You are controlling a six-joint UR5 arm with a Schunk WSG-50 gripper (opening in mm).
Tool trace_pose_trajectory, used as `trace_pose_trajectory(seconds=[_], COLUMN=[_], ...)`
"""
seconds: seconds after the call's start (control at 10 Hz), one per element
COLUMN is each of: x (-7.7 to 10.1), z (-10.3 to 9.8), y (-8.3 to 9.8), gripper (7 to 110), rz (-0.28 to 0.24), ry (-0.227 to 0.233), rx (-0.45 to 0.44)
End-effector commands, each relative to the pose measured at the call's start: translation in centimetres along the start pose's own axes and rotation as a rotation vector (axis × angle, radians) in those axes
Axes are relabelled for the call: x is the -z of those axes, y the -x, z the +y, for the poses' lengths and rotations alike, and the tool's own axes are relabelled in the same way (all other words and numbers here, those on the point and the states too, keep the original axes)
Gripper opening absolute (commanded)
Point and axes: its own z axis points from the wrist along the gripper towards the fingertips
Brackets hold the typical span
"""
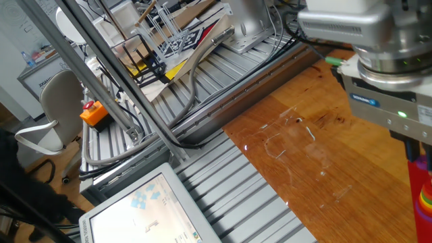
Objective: Take out one Hanoi block and throw it aside
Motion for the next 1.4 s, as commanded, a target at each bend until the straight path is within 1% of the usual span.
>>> trace_pose_trajectory(seconds=[0.0, 0.5, 0.7, 1.0, 1.2, 1.3], x=[1.0, 2.2, 2.7, 2.7, 2.8, 2.9], z=[-0.9, -3.6, -5.0, -6.8, -7.8, -8.2], y=[0.3, 0.6, 0.5, 0.3, 0.2, 0.2], gripper=[7, 7, 7, 7, 7, 7], rz=[-0.001, 0.003, 0.01, 0.009, 0.008, 0.008], ry=[0.016, 0.013, 0.014, 0.014, 0.02, 0.039], rx=[0.003, -0.003, 0.005, 0.015, 0.026, 0.024])
